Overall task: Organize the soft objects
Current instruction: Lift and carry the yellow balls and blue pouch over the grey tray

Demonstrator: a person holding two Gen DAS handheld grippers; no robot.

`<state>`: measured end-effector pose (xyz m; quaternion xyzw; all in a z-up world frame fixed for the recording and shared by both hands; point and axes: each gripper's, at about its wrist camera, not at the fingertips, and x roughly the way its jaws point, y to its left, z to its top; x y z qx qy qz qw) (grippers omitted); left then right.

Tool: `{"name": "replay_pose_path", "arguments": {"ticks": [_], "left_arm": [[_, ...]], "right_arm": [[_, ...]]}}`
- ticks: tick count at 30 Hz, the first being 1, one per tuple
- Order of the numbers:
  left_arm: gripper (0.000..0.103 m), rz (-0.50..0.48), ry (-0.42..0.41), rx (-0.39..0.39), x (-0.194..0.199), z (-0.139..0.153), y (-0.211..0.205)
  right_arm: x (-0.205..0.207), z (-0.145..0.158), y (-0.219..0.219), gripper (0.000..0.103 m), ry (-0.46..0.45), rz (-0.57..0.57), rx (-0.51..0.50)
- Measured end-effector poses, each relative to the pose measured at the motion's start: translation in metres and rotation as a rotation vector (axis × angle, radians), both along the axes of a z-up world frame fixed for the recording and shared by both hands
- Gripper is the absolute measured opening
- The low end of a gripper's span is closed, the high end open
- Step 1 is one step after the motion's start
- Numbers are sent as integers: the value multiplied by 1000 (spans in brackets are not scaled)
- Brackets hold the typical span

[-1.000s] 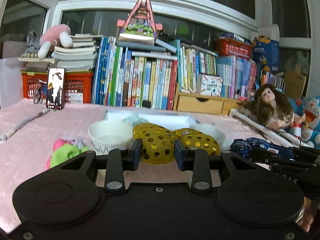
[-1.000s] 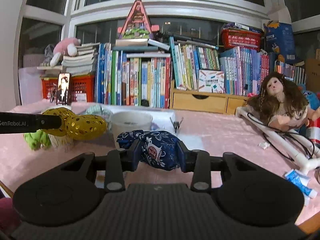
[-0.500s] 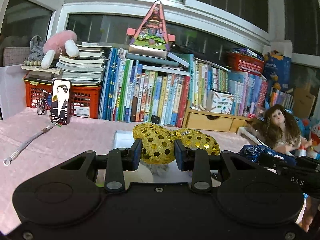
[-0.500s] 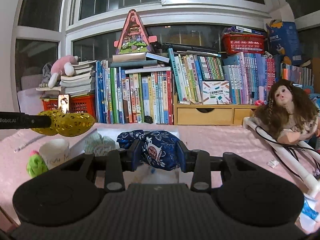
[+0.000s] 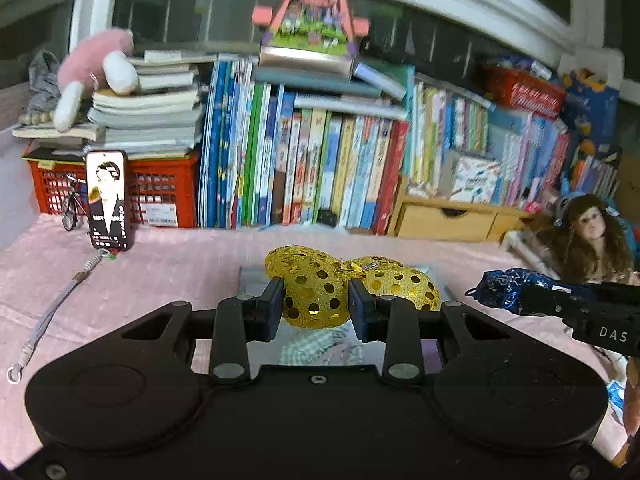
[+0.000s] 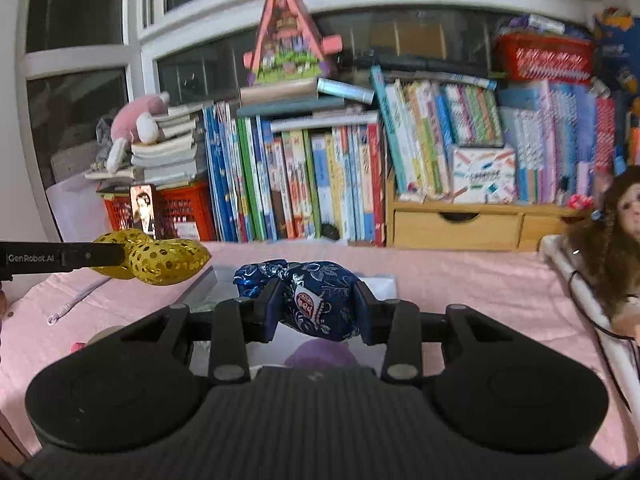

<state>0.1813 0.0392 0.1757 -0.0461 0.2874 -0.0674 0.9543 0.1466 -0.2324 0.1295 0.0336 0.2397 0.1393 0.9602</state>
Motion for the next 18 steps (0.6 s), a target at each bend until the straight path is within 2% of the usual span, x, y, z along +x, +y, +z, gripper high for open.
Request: {"name": "replay_pose_path", "arguments": {"ticks": [4,12,18], "left_arm": [[32,22,104,4,44,-11,-2],[32,62,260,-15,111,-44,-2],[32,95,314,26,139,-66,-4]], "right_arm": [[33,-6,5,43,73,11,-29],[91,-32,18,43,184,-9,-66],[121,-47,32,43,240,-8,-117]]}}
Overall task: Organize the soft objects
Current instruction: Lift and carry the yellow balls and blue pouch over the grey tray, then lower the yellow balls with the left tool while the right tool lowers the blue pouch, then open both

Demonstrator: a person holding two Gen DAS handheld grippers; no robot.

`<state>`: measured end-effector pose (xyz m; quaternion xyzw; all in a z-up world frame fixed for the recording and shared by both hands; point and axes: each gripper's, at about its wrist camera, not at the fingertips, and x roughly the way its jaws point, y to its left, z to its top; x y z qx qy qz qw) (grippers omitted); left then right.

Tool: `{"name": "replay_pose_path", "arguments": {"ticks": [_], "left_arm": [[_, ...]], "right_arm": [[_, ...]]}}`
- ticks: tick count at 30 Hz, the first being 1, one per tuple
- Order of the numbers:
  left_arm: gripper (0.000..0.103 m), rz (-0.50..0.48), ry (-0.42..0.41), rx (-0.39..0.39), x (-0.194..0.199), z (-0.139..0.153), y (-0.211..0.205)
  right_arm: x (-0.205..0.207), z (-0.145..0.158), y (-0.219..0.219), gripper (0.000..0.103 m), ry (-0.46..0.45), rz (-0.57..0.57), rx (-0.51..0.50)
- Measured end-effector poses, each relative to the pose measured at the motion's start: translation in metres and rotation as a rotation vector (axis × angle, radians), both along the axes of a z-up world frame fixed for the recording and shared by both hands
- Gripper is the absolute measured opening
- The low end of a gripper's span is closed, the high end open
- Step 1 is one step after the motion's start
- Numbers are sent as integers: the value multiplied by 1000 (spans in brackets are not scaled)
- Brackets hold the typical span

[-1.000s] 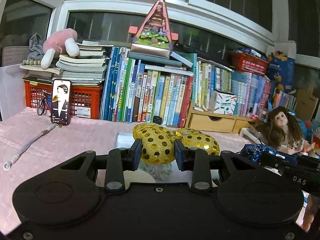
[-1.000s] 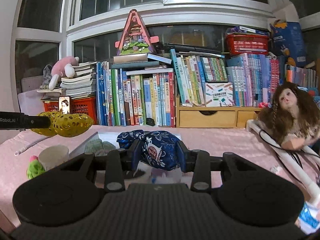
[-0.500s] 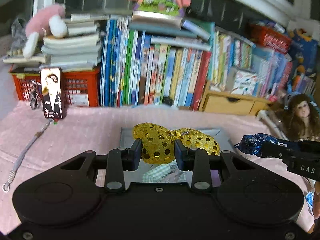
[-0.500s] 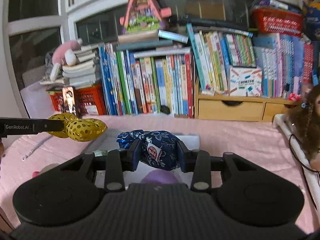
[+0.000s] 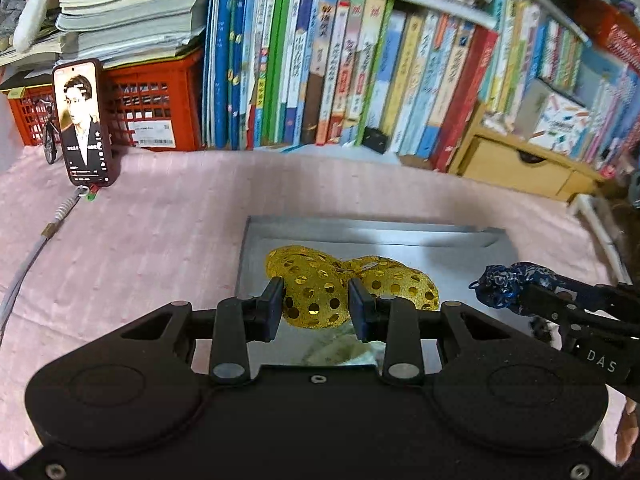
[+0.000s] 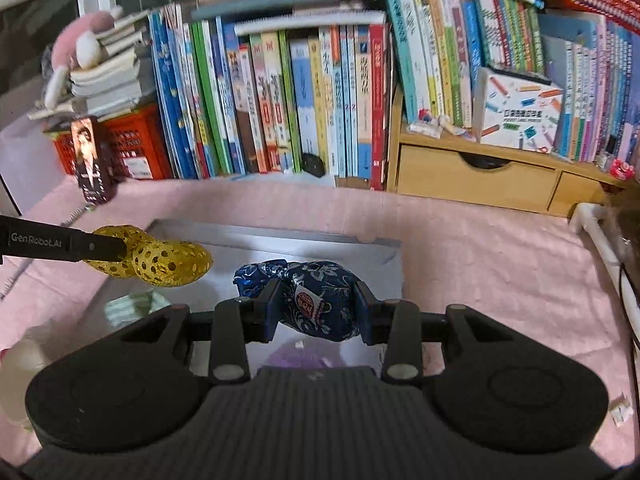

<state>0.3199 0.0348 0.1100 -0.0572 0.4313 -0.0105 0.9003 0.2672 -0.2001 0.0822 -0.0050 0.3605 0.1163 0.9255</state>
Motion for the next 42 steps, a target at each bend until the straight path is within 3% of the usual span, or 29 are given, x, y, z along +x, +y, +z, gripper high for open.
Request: {"name": "replay_pose_path", "arguments": {"ticks": [17,24,42], "left_arm": [[32,-51,176,0,15,-27,0],[32,-69,199,-1,10,-25,0],[33,-85,254,-16,2,-31,4]], "right_arm": [[25,-32,14,42,152,35,-52],[21,-37,11,42,212,53,-61],[6,-41,7,42,240,103,-89]]}}
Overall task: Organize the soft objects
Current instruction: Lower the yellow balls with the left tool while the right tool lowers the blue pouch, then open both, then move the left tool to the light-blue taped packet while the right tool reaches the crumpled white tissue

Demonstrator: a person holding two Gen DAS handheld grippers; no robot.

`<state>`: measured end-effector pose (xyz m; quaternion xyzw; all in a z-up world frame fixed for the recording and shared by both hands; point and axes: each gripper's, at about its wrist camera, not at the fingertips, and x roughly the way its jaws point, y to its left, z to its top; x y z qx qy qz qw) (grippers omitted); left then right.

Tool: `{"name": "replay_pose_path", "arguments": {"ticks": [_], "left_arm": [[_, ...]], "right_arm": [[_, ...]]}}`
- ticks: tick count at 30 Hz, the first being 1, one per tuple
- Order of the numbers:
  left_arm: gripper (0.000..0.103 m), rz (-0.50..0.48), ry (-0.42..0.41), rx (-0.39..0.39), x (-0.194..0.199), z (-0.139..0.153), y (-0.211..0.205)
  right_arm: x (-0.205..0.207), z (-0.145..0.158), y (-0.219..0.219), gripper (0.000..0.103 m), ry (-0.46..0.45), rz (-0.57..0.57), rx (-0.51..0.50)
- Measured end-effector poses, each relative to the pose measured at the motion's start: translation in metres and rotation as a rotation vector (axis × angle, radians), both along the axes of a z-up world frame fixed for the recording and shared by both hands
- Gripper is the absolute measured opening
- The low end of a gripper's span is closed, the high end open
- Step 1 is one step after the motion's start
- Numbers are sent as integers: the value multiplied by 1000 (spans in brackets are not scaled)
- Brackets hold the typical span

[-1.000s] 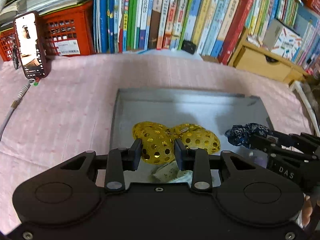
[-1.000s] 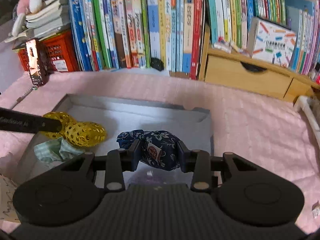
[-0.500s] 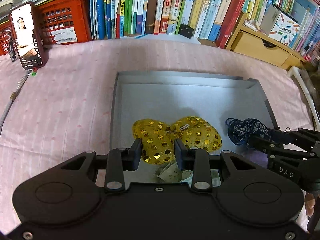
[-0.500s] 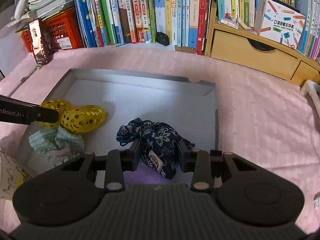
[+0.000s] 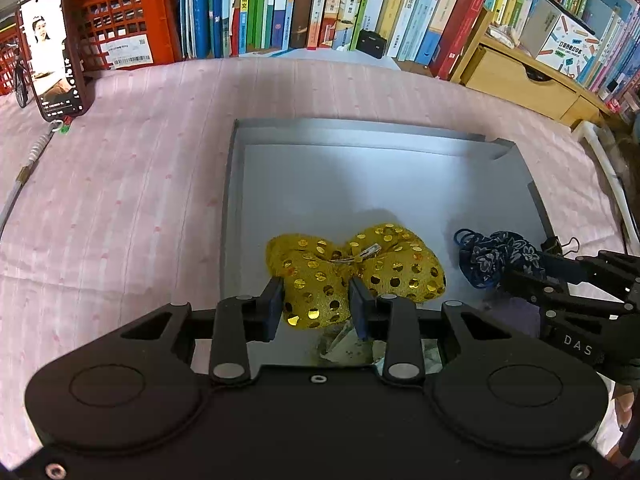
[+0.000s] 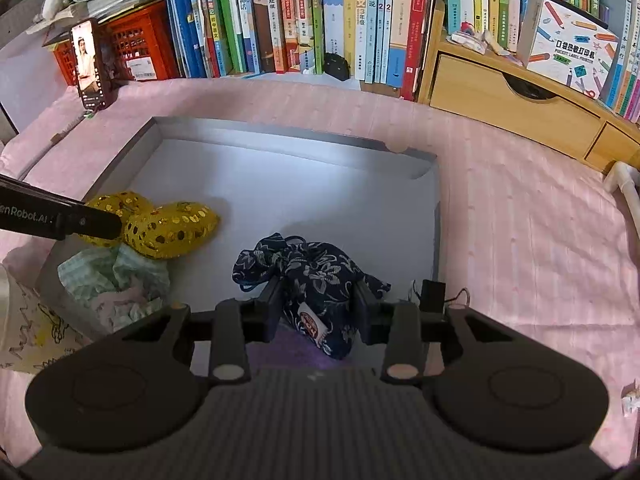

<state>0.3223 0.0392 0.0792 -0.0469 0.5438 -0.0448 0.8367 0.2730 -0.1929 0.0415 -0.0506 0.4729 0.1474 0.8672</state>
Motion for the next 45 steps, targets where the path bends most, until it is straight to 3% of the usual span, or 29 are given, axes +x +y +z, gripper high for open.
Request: {"name": "replay_pose_path", "arguments": {"ticks": [17,20,21,22,27,34,45], "left_arm": [[38,-11,4,7,-1,-3,-3],[42,-8,-11,1,-2,0,-3],[44,-6,-17,-3,-3,1,-3],[46,-6,-23,-3,-4,3,-3],[56,-6,-68,-9,-10,17,-3],[71,-31,-173,8,-34,43,-10],[80,-88,-342,-46,-111,76,-25]], "right_arm": [[1,2,0,43,27,5,-4],[1,3,-1,50,20,-5,8],[1,4,-2,60,16,-11,11],[1,5,-4,63,13,-14,19],[-2,14,-8,72,-13,-43,54],[-18,41,-13,78,-94,-78,101],[-92,86,-23,86,-314,-73,93]]}}
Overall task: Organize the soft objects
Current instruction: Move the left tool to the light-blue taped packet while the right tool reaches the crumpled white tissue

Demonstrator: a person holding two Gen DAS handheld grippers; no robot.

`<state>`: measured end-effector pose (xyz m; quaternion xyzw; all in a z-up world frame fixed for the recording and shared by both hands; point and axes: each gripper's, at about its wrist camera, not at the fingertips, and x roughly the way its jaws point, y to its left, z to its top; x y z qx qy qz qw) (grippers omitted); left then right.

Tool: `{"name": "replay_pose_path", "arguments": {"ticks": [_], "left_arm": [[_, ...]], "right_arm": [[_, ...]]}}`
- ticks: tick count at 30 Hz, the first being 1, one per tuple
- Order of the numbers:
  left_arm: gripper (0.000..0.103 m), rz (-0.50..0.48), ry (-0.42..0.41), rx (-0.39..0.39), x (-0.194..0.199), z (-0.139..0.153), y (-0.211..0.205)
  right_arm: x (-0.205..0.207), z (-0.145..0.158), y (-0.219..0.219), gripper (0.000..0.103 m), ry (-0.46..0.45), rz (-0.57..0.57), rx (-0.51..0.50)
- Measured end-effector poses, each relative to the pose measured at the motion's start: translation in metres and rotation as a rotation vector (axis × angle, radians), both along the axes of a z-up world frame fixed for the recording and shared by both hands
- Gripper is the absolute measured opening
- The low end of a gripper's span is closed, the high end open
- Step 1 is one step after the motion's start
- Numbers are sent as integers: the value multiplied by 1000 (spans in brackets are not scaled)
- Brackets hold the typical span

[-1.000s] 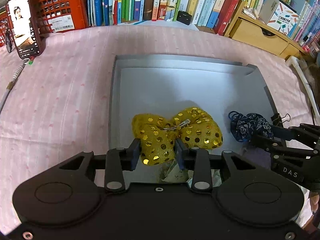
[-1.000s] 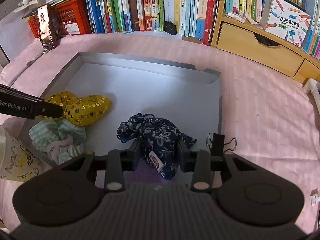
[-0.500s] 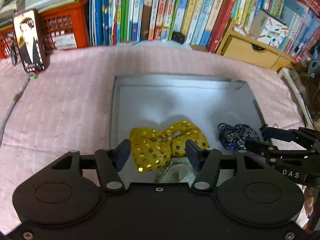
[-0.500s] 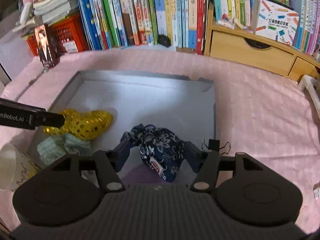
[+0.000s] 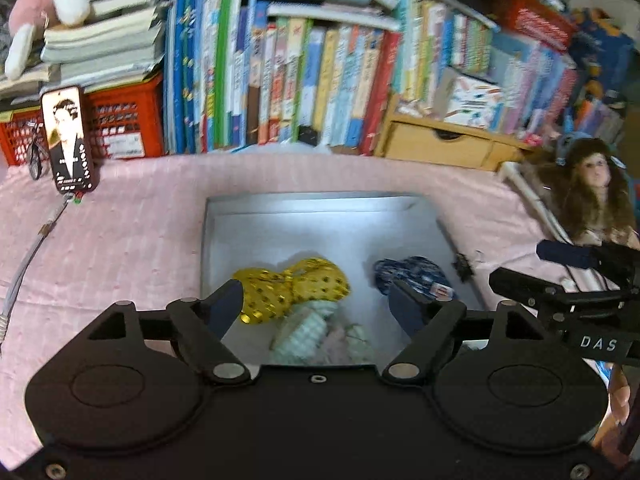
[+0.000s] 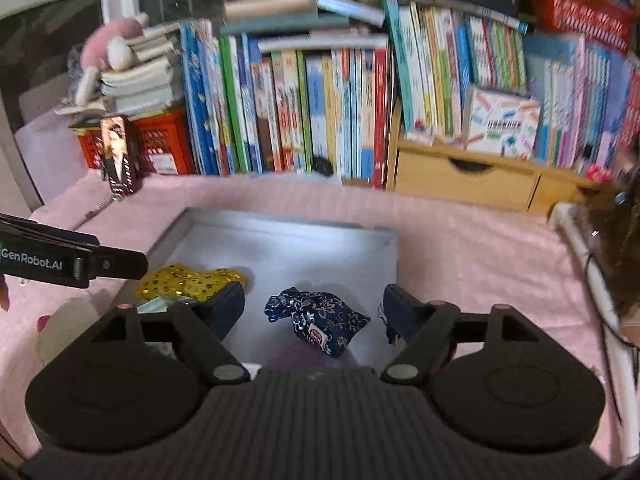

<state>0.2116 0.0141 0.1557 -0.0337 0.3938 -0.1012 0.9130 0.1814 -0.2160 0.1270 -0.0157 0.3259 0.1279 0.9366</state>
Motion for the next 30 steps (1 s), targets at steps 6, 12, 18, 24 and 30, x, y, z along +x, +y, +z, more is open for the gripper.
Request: {"name": "replay_pose_path", "arguments": {"ticks": [6,12,18,24,30], "left_arm": [[83,-70,-68,-9,-51,2,-13],[85,-107,-144,-9,-98,-7,-24],[86,-119,-168,-36,-133,-26,-35],[87,-119,-184,-51,-163,-52,-46],[87,-73,-215,-34,-184,-84,-60]], "right_arm": [[-48,8,-10,89,-104,-7,2],[-91,-3,-19,90,-167,-24,-1],[-124,-17,-23,93,-221,-61,-18],[-156,-34,-27,97,-286,-117,-56],[-179,-58,-37,100,-340,-188,-34]]}}
